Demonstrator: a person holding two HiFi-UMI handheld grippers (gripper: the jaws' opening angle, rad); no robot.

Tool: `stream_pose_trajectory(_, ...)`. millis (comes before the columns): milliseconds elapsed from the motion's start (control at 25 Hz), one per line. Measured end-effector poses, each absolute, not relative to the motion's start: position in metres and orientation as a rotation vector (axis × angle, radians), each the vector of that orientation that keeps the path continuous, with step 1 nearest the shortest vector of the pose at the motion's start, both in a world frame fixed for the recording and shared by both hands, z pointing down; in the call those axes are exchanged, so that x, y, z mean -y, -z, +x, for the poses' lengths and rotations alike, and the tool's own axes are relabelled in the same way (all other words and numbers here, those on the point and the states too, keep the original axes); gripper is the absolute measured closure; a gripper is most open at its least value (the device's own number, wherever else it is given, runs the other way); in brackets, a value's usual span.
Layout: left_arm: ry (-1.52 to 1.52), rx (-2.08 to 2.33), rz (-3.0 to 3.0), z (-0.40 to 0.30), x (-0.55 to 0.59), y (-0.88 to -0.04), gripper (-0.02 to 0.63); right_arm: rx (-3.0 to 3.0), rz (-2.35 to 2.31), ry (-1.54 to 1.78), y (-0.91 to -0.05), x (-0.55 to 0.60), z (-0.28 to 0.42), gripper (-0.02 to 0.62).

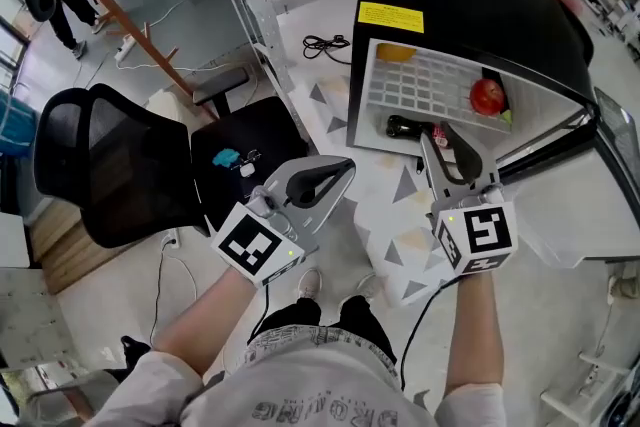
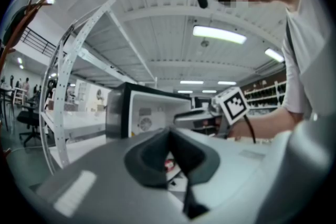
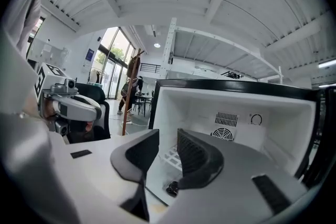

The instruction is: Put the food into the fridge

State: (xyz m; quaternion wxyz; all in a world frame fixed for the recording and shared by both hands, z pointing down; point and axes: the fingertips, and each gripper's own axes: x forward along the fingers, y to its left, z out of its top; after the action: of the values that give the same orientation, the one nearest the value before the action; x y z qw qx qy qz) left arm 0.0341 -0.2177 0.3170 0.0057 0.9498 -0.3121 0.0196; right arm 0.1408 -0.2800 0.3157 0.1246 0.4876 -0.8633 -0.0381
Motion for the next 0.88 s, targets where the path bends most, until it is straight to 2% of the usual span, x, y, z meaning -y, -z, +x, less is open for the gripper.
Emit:
stream_pose_trajectory(400,-0.056,0.937,2.996,0.036,0.203,-0.310,0.598,2.546,1.502,0.077,-0.305,0.244,0.145,0.549)
stream_pose_trajectory(880,-0.044,0.916,3.008,0.029,0.189,-0.305,0.598,2.534,1.545,-0.002,-0.317,0.214,0.149,0.581)
